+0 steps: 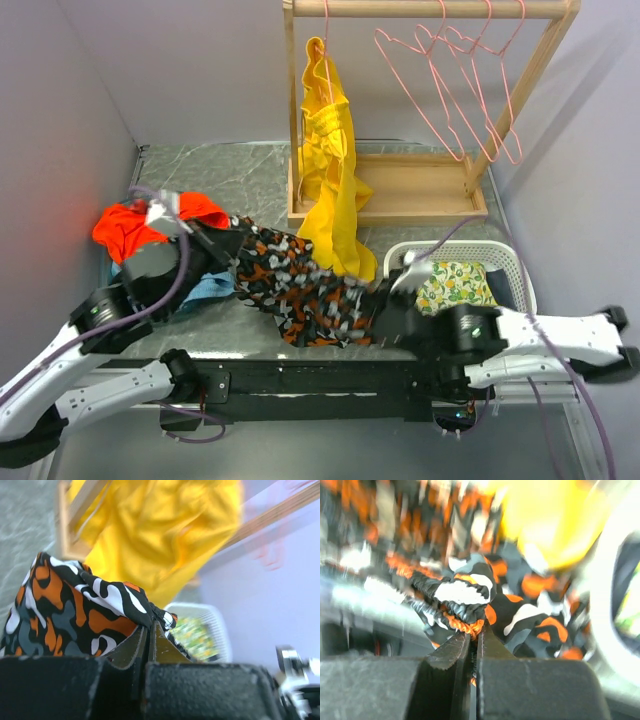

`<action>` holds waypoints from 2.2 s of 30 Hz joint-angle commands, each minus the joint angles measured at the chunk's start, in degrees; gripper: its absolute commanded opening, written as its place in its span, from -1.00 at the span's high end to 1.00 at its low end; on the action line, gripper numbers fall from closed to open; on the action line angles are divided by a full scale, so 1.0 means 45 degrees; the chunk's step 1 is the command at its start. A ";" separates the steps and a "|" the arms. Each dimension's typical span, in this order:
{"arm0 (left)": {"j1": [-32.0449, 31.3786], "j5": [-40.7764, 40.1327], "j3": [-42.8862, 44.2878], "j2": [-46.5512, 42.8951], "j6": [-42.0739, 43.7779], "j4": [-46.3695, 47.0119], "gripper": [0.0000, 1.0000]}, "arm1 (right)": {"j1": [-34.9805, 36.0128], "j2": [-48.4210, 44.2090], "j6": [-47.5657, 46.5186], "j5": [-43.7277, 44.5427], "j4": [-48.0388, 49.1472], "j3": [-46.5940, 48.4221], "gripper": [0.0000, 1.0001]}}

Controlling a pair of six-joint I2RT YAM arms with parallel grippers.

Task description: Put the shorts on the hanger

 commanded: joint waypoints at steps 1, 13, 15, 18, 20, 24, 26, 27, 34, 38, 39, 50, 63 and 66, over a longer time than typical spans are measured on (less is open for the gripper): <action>0.0145 -0.0468 0.0192 -0.0687 0.0360 0.2951 0.98 | -0.3147 -0.1071 -0.6480 0.0214 0.1731 0.2499 1.00; 0.0106 -0.1731 0.0665 0.0857 -0.1081 0.3212 0.98 | -0.6647 0.0942 -1.1336 -0.1860 0.3962 0.5899 1.00; 0.0106 -0.2106 -0.1007 0.0428 -0.1841 0.3209 0.98 | -0.6844 0.0590 -1.0481 -0.2618 0.4351 0.4586 1.00; 0.0125 -0.1914 -0.3564 -0.0197 -0.2352 0.3949 0.98 | -0.6864 -0.0153 -0.9057 -0.3750 0.5210 0.1579 1.00; 0.0145 -0.1660 -0.4646 -0.0451 -0.2781 0.4362 0.97 | -0.6845 -0.0524 -0.7904 -0.4281 0.5602 -0.0415 1.00; 0.0126 -0.0567 -0.7125 -0.0472 -0.3153 0.5435 0.98 | -0.6845 -0.0877 -0.6688 -0.5297 0.6132 -0.2645 0.57; 0.0145 -0.0138 -0.7598 -0.0472 -0.3193 0.5806 0.98 | -0.6844 -0.1052 -0.6414 -0.5708 0.5995 -0.3076 0.19; 0.0145 -0.0039 -0.7890 -0.0530 -0.3232 0.5885 0.98 | -0.6864 -0.1169 -0.6393 -0.5786 0.5705 -0.3038 0.06; 0.0145 0.0099 -0.7933 -0.1019 -0.2803 0.5887 0.95 | -0.6825 -0.1406 -0.7038 -0.6804 0.3732 -0.0503 -0.54; 0.0126 0.0138 -0.7484 -0.0688 -0.2764 0.5457 0.95 | -0.6844 -0.1072 -0.7561 -0.6257 0.2694 0.1276 -0.54; 0.0145 0.0138 -0.7329 -0.0629 -0.2764 0.5418 0.94 | -0.6844 -0.1092 -0.7855 -0.5869 0.3023 0.1626 -0.54; 0.0126 0.0314 -0.6273 -0.0491 -0.2257 0.5066 0.89 | -1.2153 0.3182 -1.3205 -0.7425 0.2656 0.9672 -0.49; 0.0145 0.0860 -0.5023 -0.0062 -0.0889 0.4109 0.81 | -1.7312 0.6758 -1.4205 -1.0690 0.4176 1.1649 -0.52; 0.0145 0.0822 -0.4866 0.0016 -0.0616 0.3914 0.80 | -1.7489 0.7012 -1.4498 -1.0573 0.4509 1.1688 -0.54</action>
